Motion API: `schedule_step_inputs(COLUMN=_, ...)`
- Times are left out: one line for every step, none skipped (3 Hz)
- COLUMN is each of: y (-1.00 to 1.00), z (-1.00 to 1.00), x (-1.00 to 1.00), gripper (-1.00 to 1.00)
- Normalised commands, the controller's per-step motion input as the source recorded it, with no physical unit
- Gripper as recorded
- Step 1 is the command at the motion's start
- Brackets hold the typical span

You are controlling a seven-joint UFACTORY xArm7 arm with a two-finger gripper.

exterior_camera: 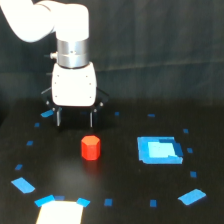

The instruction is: Pick up the red object from the table

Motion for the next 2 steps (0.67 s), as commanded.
schedule_step_inputs(y=-1.00, z=-0.34, x=0.57, gripper=0.49)
schedule_step_inputs(y=-0.88, z=-0.45, x=0.00, gripper=0.32)
